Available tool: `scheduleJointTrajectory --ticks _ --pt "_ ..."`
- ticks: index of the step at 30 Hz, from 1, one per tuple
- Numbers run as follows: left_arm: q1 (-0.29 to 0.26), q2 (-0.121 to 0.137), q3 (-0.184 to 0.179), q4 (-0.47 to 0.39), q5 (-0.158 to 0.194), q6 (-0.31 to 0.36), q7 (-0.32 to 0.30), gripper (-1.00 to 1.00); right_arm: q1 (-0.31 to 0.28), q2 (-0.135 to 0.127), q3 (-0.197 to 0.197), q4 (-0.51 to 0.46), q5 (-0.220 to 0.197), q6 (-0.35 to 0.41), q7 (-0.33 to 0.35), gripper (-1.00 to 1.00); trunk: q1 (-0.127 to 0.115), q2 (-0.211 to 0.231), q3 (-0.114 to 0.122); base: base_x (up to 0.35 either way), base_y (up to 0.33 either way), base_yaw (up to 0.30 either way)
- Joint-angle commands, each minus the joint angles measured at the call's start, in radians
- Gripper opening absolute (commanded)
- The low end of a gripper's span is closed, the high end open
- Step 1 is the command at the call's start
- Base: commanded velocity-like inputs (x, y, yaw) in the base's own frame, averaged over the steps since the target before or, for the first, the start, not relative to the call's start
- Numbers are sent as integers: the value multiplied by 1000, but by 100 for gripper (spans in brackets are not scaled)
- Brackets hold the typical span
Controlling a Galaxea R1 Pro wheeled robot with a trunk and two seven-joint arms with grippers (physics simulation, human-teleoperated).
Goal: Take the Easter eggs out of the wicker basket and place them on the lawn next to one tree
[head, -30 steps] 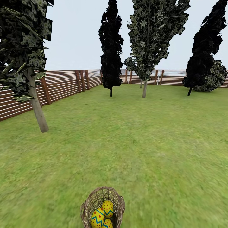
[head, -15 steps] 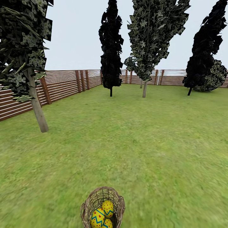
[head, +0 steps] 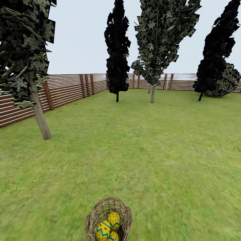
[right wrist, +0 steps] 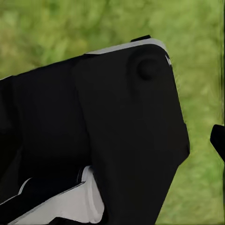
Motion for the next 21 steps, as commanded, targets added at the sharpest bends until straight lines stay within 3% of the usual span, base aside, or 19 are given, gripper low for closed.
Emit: scheduleJointTrajectory --ticks 1,4,5,10,15,16,21 --pt "-3 2 -8 0 -1 -3 5 100 2 -8 -24 -27 -2 0 3 100 1 -2 -2 0 0 0" --pt "-7 6 -8 0 0 -3 5 100 5 -17 -66 -74 -2 5 2 100 1 -2 -2 0 0 0" --pt "-10 9 -8 0 1 -2 5 100 6 -20 -108 -111 -1 9 1 100 1 -2 -2 0 0 0" --pt "-18 12 -8 0 3 -2 7 100 6 -26 -227 -235 1 63 0 100 1 -2 -2 0 0 0" --pt "-21 13 -8 0 4 -2 9 100 8 -42 -265 -367 2 183 1 100 1 -2 -2 0 0 0" --pt "-22 13 -8 0 4 -2 9 100 8 -48 -271 -427 2 235 1 100 1 -2 -2 0 0 0" --pt "-29 13 -7 0 5 -2 11 100 9 -55 -280 -566 2 356 1 100 1 -2 -2 0 0 0"
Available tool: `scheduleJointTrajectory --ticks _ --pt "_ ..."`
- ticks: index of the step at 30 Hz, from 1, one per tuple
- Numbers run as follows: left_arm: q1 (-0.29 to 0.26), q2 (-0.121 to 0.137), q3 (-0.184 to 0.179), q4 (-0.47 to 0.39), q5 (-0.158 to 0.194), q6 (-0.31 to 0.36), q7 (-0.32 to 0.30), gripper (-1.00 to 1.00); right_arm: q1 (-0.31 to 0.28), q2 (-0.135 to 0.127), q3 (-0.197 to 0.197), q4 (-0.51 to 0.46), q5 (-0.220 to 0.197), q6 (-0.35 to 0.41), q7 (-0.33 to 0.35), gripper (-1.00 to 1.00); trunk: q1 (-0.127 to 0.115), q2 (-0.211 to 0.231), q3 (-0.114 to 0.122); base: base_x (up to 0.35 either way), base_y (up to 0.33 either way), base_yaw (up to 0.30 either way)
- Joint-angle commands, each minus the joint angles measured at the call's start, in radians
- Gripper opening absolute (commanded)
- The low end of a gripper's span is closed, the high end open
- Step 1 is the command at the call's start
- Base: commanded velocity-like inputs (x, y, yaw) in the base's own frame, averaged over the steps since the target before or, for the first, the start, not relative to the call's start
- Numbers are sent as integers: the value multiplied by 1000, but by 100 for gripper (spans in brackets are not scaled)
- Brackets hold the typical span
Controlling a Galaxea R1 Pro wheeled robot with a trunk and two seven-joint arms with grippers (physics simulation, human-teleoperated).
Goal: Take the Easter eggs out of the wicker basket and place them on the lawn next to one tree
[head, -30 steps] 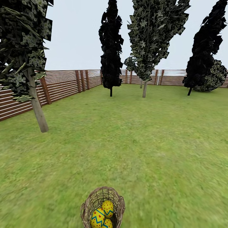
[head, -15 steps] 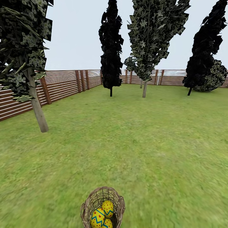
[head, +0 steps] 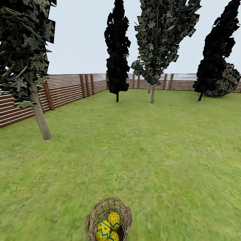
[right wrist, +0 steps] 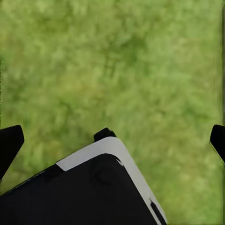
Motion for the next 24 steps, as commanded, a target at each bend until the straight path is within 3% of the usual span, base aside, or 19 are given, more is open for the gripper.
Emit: scheduleJointTrajectory --ticks 1,13,20,24 --pt "-4 0 -8 0 0 -3 6 100 0 0 -5 -50 0 46 2 100 1 -2 -2 0 0 0" --pt "-9 -1 -8 0 1 -4 6 100 -14 -7 -8 -214 0 138 3 100 1 -2 -2 0 0 0" --pt "-9 -1 -8 0 1 -4 5 100 -17 2 15 -399 -3 304 4 100 1 -2 -2 0 0 0" --pt "-8 -1 -7 0 0 -4 5 100 -22 5 60 -520 -5 407 4 100 1 -2 -2 0 0 0"
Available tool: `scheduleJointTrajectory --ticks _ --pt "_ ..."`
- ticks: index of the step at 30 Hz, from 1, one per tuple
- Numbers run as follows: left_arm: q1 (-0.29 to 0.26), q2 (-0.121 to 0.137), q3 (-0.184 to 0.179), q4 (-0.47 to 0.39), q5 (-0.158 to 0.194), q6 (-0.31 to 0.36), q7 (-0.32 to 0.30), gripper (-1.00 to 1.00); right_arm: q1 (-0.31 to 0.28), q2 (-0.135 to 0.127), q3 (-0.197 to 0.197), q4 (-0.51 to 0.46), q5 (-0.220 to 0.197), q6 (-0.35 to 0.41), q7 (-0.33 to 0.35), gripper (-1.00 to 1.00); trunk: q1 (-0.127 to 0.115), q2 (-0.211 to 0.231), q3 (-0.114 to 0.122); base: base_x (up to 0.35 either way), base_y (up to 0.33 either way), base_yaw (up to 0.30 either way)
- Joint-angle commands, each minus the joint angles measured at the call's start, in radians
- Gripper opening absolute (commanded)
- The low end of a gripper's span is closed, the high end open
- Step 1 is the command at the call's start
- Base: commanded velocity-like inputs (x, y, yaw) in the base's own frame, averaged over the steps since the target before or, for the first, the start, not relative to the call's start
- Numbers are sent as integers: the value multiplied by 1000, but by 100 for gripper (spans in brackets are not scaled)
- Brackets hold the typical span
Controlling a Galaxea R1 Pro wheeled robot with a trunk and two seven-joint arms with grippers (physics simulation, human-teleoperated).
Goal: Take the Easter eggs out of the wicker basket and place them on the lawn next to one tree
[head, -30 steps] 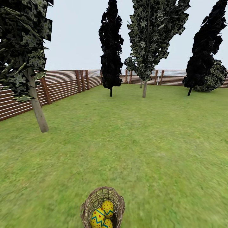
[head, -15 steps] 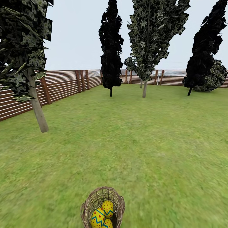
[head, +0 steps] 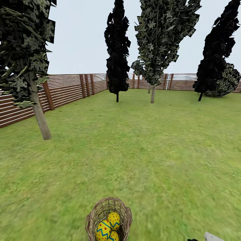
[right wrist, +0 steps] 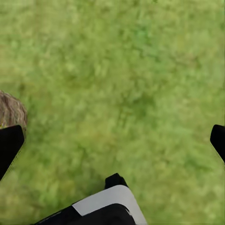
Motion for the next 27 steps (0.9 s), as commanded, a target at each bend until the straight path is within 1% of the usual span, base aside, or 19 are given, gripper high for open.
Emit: scheduleJointTrajectory --ticks 1,3,5,7,8,11,13,14,16,18,20,21,27 --pt "-1 0 -8 0 0 -3 5 100 -6 1 8 -17 -1 21 2 100 1 -2 -2 0 0 0" --pt "-1 0 -7 0 1 -3 5 100 -31 2 34 -45 -1 57 2 100 1 -2 -2 0 0 0" --pt "-1 0 -7 0 1 -3 5 100 -51 2 50 -54 -2 75 2 100 1 -2 -2 0 0 0" --pt "-2 0 -6 0 2 -3 6 100 -69 2 67 -57 -1 94 2 100 1 -2 -2 0 0 0" --pt "-2 0 -5 0 2 -2 7 100 -89 3 86 -54 0 113 1 100 1 -2 -2 0 0 0" --pt "-2 0 -4 0 2 -3 7 100 -122 3 124 -44 3 136 0 100 1 -2 -2 0 0 0" --pt "-2 0 -3 0 2 -3 8 100 -142 3 159 -29 4 145 -2 100 1 -2 -2 0 0 0" --pt "-2 0 -3 0 2 -3 8 100 -165 4 202 -6 3 151 -13 100 1 -2 -2 0 0 0" --pt "-2 0 -3 0 2 -3 8 100 -195 9 243 17 2 154 -38 100 1 -2 -2 0 0 0" --pt "-2 0 -3 0 3 -2 8 100 -227 25 276 34 0 157 -73 100 1 -2 -2 0 0 0" --pt "-2 0 -3 0 2 -2 8 100 -254 51 298 45 0 159 -113 100 1 -2 -2 0 0 0" --pt "-2 0 -2 0 2 -2 8 100 -276 72 313 53 -1 160 -145 100 1 -2 -2 0 0 0" --pt "-2 0 -2 0 2 -2 8 100 -345 115 360 103 -4 167 -191 100 1 -2 -2 0 0 0"
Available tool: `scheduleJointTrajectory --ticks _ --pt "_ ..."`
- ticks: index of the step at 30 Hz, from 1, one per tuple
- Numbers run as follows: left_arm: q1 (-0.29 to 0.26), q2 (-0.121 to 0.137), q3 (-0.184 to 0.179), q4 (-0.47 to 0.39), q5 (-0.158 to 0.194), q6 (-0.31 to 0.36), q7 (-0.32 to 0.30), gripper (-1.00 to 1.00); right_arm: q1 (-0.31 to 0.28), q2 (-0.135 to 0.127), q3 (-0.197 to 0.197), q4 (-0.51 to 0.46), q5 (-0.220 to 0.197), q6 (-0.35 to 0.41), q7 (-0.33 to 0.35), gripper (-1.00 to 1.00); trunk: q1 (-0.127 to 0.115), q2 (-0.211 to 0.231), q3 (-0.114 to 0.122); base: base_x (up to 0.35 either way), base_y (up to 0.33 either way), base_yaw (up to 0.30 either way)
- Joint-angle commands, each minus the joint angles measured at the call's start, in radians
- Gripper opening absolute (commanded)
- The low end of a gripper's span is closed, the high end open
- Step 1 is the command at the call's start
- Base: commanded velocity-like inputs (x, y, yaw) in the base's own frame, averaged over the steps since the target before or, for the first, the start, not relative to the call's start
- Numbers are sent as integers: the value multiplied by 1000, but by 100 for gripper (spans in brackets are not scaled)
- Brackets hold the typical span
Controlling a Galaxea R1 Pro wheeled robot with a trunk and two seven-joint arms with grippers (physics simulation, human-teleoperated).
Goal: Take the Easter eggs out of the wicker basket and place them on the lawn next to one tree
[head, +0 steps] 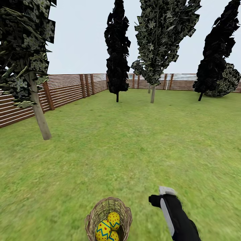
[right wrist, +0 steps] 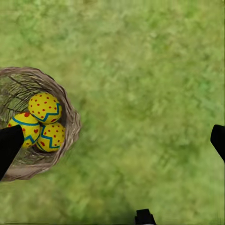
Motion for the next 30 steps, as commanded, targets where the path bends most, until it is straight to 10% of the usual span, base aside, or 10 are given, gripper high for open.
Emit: scheduleJointTrajectory --ticks 1,8,17,30 --pt "-1 0 -8 0 0 -3 6 100 -25 14 15 32 -1 12 -10 100 1 -2 -2 0 0 0" --pt "-1 -1 -8 0 1 -3 26 100 -91 39 82 133 -17 24 -18 100 1 -2 -2 0 0 0" --pt "-1 -1 -8 0 2 -4 33 100 -133 39 240 200 -151 25 -22 100 1 -2 -2 0 0 0" --pt "-1 -1 -7 -1 3 -4 32 100 -148 39 268 214 -175 23 -19 100 1 -2 -2 0 0 0"
